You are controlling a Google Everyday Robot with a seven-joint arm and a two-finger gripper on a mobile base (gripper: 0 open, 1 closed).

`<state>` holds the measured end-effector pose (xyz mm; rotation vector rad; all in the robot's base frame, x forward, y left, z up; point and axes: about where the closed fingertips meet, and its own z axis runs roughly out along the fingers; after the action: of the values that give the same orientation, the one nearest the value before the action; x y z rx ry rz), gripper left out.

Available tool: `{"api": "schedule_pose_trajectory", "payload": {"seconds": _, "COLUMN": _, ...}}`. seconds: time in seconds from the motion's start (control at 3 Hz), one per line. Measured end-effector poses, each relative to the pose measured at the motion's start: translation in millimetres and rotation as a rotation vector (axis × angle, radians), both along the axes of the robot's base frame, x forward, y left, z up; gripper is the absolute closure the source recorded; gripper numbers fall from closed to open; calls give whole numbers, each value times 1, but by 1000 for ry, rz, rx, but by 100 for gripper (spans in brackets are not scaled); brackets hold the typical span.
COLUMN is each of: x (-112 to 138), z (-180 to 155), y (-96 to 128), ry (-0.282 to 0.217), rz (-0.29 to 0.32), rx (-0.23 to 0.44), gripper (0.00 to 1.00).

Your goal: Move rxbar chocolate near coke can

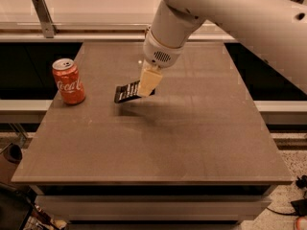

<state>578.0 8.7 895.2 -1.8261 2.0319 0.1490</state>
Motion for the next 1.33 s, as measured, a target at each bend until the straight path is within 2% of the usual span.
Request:
{"api": "schedule_pose_trajectory", "payload": {"seconds": 0.33, "x": 4, "z": -5, "y": 15, "ry": 12, "rz": 19, "rx": -1, "gripper": 100}}
{"api": "schedule_pose_trajectory", "payload": {"seconds": 0.67, "x": 3, "z": -16, "y": 50, "ry": 30, "rz": 72, "rx": 16, "gripper": 100}}
{"api": "schedule_pose_trajectory", "payload": {"seconds": 1.0, "x": 3, "z": -16, "y": 50, "ry": 30, "rz": 72, "rx": 16, "gripper": 100}}
{"api": "schedule_pose_trajectory", "payload": {"seconds": 1.33, "x": 11, "z": -15, "y": 56, "ry": -2, "rz": 73, "rx": 37, "gripper": 100}}
